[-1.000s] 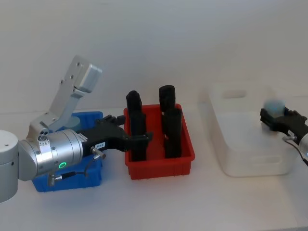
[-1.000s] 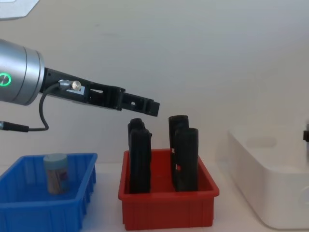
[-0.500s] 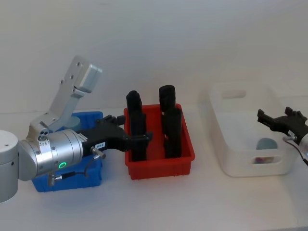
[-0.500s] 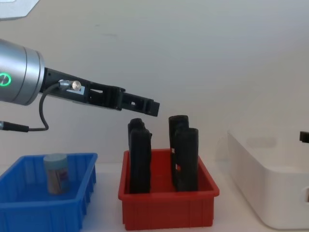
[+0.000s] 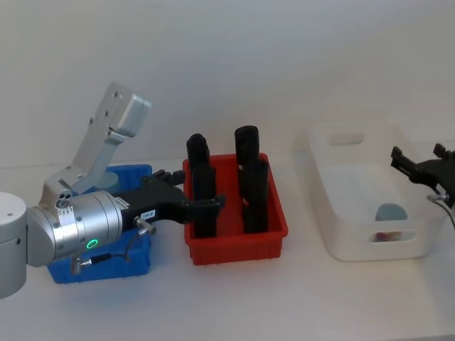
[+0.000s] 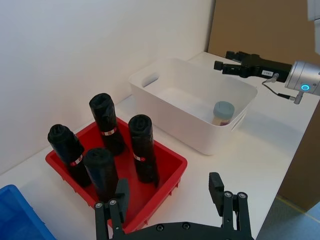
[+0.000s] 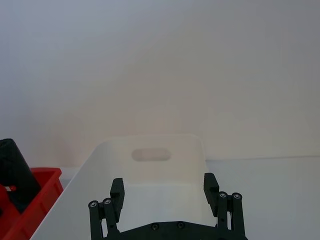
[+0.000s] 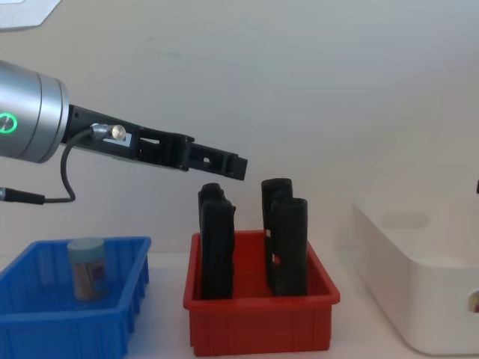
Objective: Pick the cotton swabs from the blue box and place them into the white box.
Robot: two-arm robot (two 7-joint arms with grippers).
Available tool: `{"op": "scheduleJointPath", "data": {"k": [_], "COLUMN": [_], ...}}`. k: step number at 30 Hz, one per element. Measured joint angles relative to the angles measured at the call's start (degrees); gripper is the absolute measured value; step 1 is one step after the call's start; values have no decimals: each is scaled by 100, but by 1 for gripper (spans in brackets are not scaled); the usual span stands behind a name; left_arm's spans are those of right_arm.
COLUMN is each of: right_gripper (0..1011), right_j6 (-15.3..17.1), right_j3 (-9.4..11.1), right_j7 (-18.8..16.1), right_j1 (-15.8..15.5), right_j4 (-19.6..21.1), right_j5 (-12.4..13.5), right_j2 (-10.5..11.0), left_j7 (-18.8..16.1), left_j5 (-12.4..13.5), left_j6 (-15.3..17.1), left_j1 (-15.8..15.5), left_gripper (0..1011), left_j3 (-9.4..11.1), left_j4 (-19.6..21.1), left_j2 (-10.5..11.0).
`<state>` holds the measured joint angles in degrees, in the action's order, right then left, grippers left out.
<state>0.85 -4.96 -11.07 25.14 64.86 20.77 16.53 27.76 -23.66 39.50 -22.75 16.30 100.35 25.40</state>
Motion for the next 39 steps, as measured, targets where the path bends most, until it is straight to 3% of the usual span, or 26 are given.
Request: {"op": "scheduleJointPath", "data": {"k": [11, 24, 31, 39], "right_gripper": [1002, 1002, 1002, 1002], "right_j6": [-413, -520, -464, -337], "right_j3": [98, 118, 32, -147], "right_j7": [139, 185, 236, 340], "right_j1": [-216, -303, -508, -958], "right_j4": [304, 428, 718, 1345], "right_j5": [124, 158, 106, -13], "right_j2": [52, 67, 87, 130], "left_j7": [0, -9, -214, -647], "left_j5": [0, 2, 92, 287], "left_j6": [0, -28, -312, -928], "left_j1": [0, 8, 73, 220], "left_gripper": [1004, 1004, 1004, 1004], "left_j3": [0, 5, 77, 235], "left_j4": [0, -5, -58, -174], "left_j2": [0, -3, -27, -83]}}
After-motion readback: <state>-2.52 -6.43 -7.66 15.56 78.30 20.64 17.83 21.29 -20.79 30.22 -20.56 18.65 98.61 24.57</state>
